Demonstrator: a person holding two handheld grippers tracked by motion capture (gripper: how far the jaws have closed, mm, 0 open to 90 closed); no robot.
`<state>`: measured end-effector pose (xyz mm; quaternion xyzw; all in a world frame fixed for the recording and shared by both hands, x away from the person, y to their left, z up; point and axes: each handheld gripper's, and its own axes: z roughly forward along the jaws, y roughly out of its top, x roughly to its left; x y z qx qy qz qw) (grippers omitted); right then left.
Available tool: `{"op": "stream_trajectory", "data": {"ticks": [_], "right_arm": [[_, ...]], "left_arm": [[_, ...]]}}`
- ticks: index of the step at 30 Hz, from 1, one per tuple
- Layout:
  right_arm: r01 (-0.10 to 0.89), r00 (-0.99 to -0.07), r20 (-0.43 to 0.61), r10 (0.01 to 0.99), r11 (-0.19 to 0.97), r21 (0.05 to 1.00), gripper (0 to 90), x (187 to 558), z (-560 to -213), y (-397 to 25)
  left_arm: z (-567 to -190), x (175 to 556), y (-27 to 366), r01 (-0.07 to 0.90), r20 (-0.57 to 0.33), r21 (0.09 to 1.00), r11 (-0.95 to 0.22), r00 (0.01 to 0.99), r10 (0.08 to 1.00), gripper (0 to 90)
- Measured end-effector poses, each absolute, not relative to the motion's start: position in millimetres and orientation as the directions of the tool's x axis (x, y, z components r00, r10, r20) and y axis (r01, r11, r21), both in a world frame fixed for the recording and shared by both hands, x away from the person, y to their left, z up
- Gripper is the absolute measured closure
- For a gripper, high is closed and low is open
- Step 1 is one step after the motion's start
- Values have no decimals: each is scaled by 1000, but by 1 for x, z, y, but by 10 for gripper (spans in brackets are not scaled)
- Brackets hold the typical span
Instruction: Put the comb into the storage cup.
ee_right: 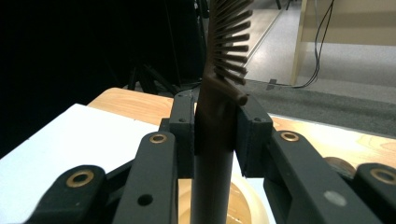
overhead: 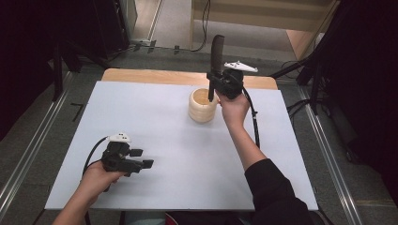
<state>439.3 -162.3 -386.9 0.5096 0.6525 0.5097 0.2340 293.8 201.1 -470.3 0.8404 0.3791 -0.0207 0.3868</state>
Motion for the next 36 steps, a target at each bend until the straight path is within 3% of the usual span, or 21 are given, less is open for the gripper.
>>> {"op": "stream_trajectory", "data": {"ticks": [36], "right_arm": [[445,-385,205,900,-14,896,697,451,-427,-151]], "left_arm": [[-471,294,200,655,-331,630,-418,713,618,289]]}}
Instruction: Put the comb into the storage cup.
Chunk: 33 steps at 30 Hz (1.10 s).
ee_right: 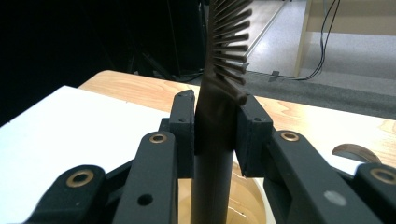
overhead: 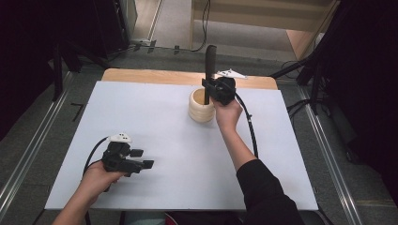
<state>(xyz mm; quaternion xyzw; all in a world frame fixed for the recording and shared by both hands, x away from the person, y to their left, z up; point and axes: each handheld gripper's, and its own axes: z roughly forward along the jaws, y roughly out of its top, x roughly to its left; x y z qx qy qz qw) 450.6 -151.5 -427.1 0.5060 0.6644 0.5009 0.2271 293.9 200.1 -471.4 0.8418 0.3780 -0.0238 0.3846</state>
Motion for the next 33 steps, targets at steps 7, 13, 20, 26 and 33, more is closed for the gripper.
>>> {"op": "stream_trajectory", "data": {"ticks": [7,13,20,26,33], "right_arm": [[440,-396,207,894,-13,898,696,446,-436,-152],[455,-397,211,893,-8,891,696,445,-444,-150],[451,-408,208,889,-2,893,694,443,-448,-148],[462,-404,211,890,0,887,693,441,-455,-150],[458,-408,200,891,10,889,690,440,-456,-154]], "left_arm": [[-472,294,200,655,-330,629,-420,714,618,289],[-472,294,200,654,-329,628,-422,714,617,289],[-472,294,200,654,-330,628,-422,715,617,289],[-472,294,200,654,-330,628,-421,714,617,289],[-472,294,200,654,-329,628,-422,715,617,289]]}}
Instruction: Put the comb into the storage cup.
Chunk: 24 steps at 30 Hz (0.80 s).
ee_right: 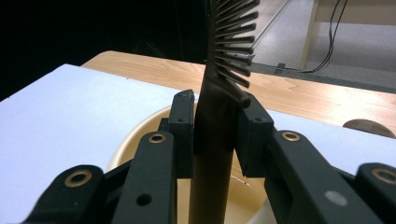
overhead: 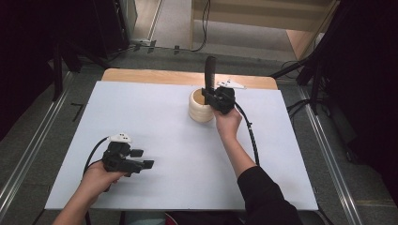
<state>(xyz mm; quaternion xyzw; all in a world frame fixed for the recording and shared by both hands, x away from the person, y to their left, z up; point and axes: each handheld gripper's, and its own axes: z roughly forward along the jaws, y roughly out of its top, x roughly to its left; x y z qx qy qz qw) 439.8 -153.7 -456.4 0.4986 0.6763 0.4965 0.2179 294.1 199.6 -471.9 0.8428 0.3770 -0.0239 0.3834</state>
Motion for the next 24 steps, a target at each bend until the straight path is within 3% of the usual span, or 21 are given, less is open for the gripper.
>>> {"op": "stream_trajectory", "data": {"ticks": [24], "right_arm": [[453,-411,187,892,22,891,682,443,-459,-151]], "left_arm": [[-472,294,199,653,-331,626,-427,717,613,289]]}}
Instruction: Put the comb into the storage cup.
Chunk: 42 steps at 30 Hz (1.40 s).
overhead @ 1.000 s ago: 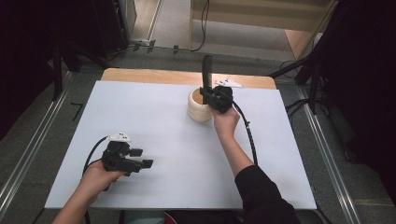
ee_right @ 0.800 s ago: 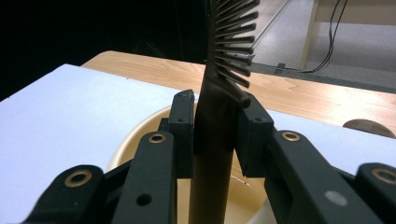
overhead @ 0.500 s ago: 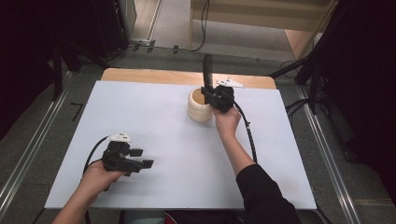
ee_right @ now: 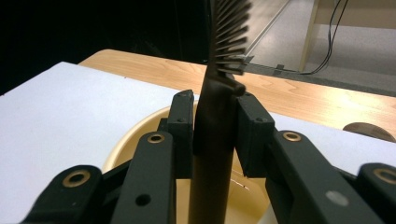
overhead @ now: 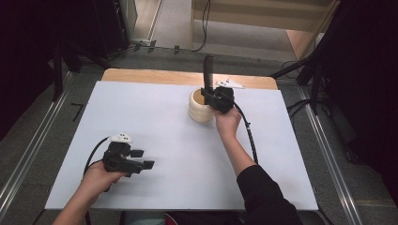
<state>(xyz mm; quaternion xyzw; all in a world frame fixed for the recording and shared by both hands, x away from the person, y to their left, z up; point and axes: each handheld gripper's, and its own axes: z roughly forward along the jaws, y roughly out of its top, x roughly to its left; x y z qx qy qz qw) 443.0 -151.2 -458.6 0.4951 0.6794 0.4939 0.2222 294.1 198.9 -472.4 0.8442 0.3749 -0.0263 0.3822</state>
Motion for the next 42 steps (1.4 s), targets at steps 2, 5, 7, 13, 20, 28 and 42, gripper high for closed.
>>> {"op": "stream_trajectory", "data": {"ticks": [2,5,7,13,20,28,42], "right_arm": [[454,-412,188,892,23,891,682,443,-459,-151],[447,-415,173,893,34,894,681,443,-458,-150],[444,-416,165,894,41,895,654,442,-458,-150],[418,-421,109,900,86,904,494,439,-455,-150],[429,-425,144,894,59,901,369,440,-453,-156],[447,-430,161,888,55,893,342,436,-449,-160],[466,-446,181,877,55,883,295,423,-447,-172]], "left_arm": [[-472,294,199,653,-331,625,-427,717,613,289],[-472,294,199,653,-331,626,-426,717,613,288],[-472,294,199,653,-331,626,-426,717,613,289],[-472,294,199,652,-331,627,-426,718,612,289],[-472,294,199,652,-331,626,-427,718,612,289],[-472,294,199,653,-331,627,-425,718,613,289],[-472,295,200,655,-331,627,-422,714,616,289]]}}
